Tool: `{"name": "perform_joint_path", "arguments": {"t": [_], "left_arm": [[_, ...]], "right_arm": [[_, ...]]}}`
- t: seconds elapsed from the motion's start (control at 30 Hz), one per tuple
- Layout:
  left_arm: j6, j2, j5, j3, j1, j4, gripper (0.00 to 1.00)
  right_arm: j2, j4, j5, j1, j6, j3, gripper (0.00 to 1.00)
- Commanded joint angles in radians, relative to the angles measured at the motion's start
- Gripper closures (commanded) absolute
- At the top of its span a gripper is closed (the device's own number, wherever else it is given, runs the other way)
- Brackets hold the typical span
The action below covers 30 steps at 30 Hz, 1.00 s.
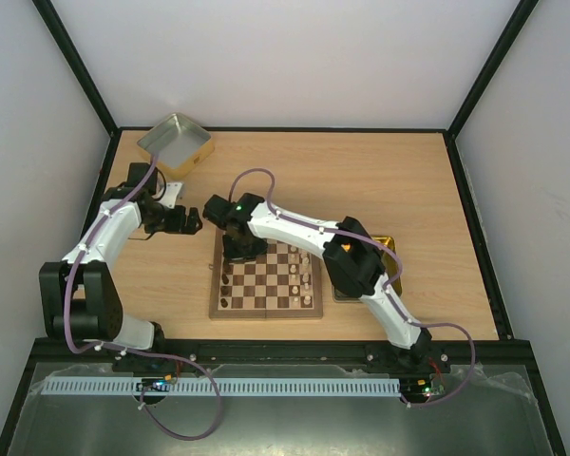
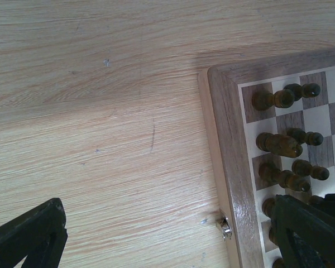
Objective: Set up the chess pieces on the board
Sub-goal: Place the chess piece on the chessboard.
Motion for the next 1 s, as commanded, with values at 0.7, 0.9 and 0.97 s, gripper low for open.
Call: {"name": "perform_joint_path", "arguments": {"t": [0.7,0.9,0.97], "left_arm": [[-0.003,-0.005,0.034,-0.007,0.006,-0.010,0.00],[-0.004,-0.003,0.037,-0.006,0.006,-0.009,0.00],[-0.003,-0.003,0.037,-0.006,0.006,-0.009,0.00]], "right_arm": [[0.078,-0.066,0.023,-0.006,-0.030,0.128,0.96],[0.066,-0.067,0.031,-0.007,-0.029,0.116,0.96],[0.063,-0.063,0.029,-0.006,-0.029,0.110,0.96]]}}
